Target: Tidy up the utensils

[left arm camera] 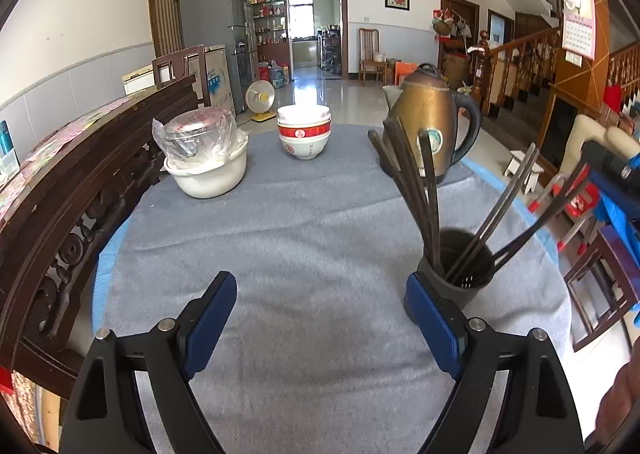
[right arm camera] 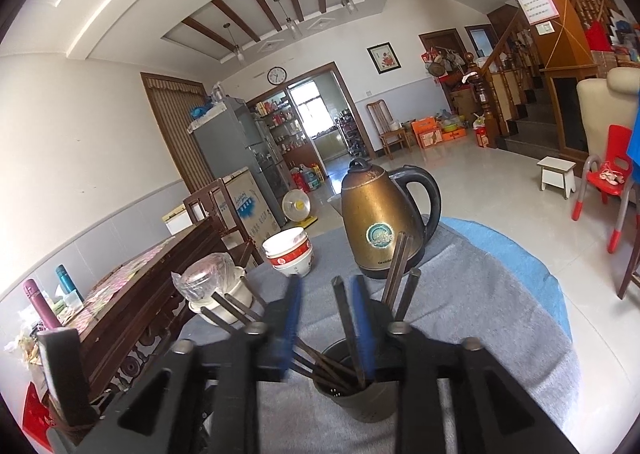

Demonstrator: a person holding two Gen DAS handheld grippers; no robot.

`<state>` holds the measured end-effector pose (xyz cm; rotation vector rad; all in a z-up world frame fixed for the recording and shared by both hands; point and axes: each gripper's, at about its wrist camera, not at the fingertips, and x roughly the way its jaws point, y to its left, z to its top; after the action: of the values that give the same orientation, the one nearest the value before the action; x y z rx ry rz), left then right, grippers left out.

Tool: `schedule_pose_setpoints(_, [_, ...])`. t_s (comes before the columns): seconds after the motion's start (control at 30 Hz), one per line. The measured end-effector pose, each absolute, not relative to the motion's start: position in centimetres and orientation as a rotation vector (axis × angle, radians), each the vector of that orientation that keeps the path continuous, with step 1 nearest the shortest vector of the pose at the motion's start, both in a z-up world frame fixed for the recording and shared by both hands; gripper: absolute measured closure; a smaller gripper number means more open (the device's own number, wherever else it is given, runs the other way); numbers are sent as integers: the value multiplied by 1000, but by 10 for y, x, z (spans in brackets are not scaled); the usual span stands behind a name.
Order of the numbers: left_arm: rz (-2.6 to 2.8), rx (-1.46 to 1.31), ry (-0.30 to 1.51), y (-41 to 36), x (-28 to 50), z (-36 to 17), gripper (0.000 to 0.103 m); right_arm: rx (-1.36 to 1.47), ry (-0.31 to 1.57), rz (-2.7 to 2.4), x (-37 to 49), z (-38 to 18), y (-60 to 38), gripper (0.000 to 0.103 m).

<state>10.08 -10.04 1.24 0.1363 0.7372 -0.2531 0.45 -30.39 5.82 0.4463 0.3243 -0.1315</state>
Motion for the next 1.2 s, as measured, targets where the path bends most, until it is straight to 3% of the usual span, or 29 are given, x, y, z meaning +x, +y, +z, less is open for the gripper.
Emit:
schedule_pose_setpoints(0.07, [-245,147,741,-100,97,11,16,439,292,-142,-5,62,-304,42])
schedule_pose_setpoints(1.2, [-118,247,751,-71,50,17,15,385,489,-89,-60,20,-286,42])
